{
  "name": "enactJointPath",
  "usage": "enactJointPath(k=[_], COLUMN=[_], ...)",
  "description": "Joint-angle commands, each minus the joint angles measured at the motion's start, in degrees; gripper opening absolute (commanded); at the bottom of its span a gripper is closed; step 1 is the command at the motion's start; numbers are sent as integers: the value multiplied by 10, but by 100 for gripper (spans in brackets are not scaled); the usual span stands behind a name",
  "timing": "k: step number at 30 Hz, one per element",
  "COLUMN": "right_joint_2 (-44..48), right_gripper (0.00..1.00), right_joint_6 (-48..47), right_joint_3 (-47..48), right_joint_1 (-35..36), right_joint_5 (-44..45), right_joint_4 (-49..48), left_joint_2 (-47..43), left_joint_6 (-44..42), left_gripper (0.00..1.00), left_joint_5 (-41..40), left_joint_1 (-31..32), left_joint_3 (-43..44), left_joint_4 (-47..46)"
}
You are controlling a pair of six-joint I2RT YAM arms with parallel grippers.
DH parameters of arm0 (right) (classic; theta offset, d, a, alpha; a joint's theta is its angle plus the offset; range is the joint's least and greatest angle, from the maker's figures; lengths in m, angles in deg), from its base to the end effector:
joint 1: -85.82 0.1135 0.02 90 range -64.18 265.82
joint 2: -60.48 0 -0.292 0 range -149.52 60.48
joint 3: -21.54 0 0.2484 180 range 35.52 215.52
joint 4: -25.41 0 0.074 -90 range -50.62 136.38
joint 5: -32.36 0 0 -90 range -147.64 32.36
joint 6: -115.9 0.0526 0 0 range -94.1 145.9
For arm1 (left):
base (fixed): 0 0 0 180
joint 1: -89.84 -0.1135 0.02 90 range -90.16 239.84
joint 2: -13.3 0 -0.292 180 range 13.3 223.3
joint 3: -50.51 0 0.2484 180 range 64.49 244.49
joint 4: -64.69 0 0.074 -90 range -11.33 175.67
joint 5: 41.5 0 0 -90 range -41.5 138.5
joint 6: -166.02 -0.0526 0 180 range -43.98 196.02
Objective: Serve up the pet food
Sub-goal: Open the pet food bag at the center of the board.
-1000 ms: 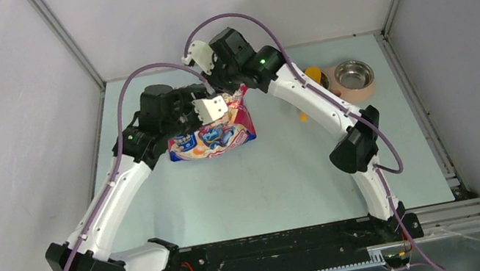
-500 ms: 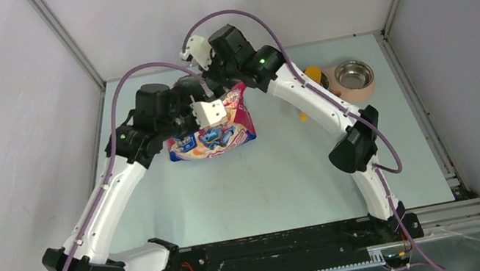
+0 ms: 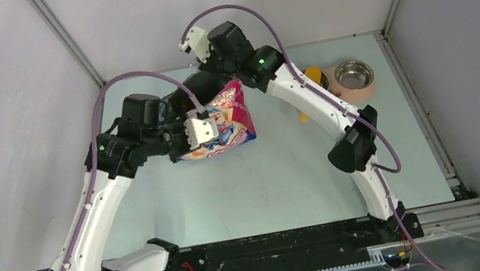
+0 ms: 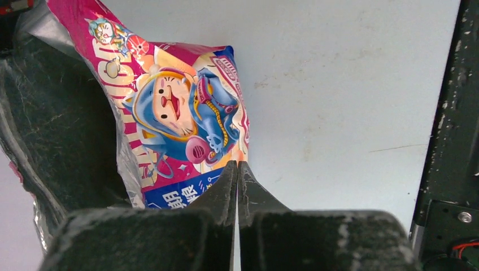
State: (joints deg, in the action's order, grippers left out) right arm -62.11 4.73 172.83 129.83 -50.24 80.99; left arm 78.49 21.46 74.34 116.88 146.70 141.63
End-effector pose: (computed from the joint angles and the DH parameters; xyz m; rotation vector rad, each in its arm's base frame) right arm 0.3698 0.3479 0.4218 -1.0286 1.7591 0.1186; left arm 0.1631 -0.1090 0.4193 1.6507 1.5884 -0.2887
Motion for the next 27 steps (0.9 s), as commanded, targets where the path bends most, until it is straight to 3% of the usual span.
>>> enactJointPath(k=[1, 3, 4, 5, 6, 8, 9, 11, 15, 19, 23, 27], right_joint_2=[31, 33, 35, 36, 38, 44, 50, 63, 104, 151, 193, 222], right_gripper=[0, 0, 0, 0, 0, 17, 34, 56, 75, 83, 86, 86], right_joint_6=[25, 35, 34, 32, 33, 36, 37, 30, 5, -39, -123, -203], right_joint_3=[53, 56, 57, 58, 58, 57, 57, 60, 61, 51, -7, -97], right_joint_1=[-14, -14, -12, -11, -8, -8, -7, -8, -16, -30, -33, -26], right_joint_5=[41, 19, 9, -5, -10, -28, -41, -61, -112, -191, -278, -309], right_joint_4=[-99, -89, -83, -71, -66, -50, -40, -23, 12, 62, 119, 147], left_joint_2=[-12, -11, -11, -10, -9, -6, -4, 1, 16, 38, 64, 104], left_joint_6=[11, 56, 75, 105, 115, 133, 145, 164, 177, 161, 143, 145], left_gripper=[0, 0, 9, 26, 33, 49, 59, 69, 87, 99, 100, 100], left_joint_5=[39, 11, -31, -53, -90, -117, -120, -126, -156, -188, -194, -166], left_joint_1=[3, 3, 2, 1, -1, -10, -19, -28, -31, -32, -36, -60], left_joint_3=[34, 42, 46, 48, 54, 69, 74, 90, 115, 111, 90, 99], left_joint_4=[23, -27, -48, -87, -103, -137, -154, -177, -212, -251, -284, -289])
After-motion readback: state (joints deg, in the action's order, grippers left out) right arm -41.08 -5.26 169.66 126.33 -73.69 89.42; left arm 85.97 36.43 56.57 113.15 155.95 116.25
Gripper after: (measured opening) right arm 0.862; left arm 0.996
